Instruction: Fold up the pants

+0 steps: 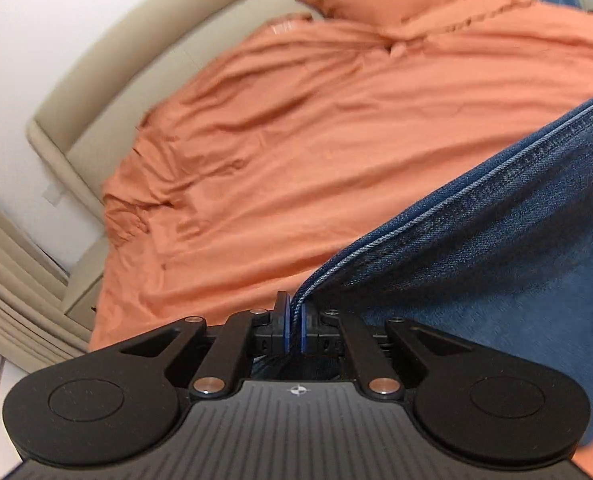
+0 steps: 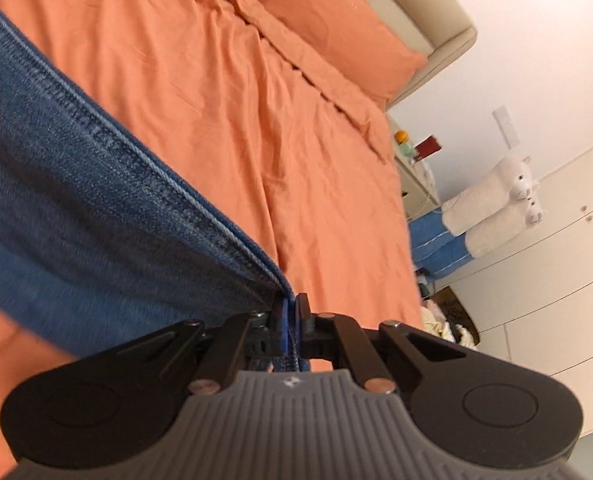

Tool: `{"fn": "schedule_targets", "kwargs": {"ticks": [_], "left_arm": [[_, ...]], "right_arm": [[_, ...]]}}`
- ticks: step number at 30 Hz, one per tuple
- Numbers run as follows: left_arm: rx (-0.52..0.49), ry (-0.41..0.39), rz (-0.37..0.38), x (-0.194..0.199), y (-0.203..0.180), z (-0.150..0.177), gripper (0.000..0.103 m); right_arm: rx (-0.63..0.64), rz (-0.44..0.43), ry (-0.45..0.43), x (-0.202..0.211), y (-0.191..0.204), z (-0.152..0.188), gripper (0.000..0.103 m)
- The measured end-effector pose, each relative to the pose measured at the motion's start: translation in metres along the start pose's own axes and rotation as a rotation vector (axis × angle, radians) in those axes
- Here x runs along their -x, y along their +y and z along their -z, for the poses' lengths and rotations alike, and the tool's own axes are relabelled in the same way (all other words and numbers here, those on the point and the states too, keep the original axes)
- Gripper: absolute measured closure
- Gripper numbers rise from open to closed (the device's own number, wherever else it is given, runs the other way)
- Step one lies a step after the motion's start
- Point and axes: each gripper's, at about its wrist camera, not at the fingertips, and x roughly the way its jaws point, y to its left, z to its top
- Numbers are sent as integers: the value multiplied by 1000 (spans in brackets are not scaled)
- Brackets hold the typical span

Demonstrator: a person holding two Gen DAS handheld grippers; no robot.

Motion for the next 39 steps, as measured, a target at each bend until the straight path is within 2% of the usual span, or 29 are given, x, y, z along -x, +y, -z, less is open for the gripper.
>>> {"fn": "schedule_targets", "kwargs": {"ticks": [4,8,12,15,18,20,21,22,23,24,26,30,35,39], "left_arm": [[-15,77,33,-65,-13,-3,97],[-16,137,73,-117,-25,4,97],[-23,157,108,-143,-34,11,96],[-11,157,122,-147,-33,14,95],[20,149,127,-146,-25,12,82],[43,135,104,-139,-17,9,59],[57,116,77,-135,-12,7,39],[79,92,60,-129,-6,5,36],[110,78,59,-122,2,3,35],[147,70,66,-114,10,2,33],[223,49,78,-95,28,5,31],[426,27,86,-50,64,37,31],[871,23,137,-3,117,130,30],[1214,57,219,-4,129,214,30]], "right_arm": [[28,-19,48,-69,24,-27,103],[75,-28,93,-125,52,-39,103],[108,-42,126,-163,72,-44,103],[130,-48,137,-179,83,-44,103],[119,-41,137,-179,84,-42,103],[119,-21,136,-176,83,-42,102],[129,-4,136,-173,85,-42,96],[136,15,132,-159,85,-41,90],[135,25,120,-152,85,-41,74],[126,31,105,-142,84,-41,60],[71,31,75,-117,78,-39,57],[-106,-57,30,-65,79,-30,54],[-376,-290,-14,-2,108,-5,53],[-513,-417,-41,28,151,11,53]]}}
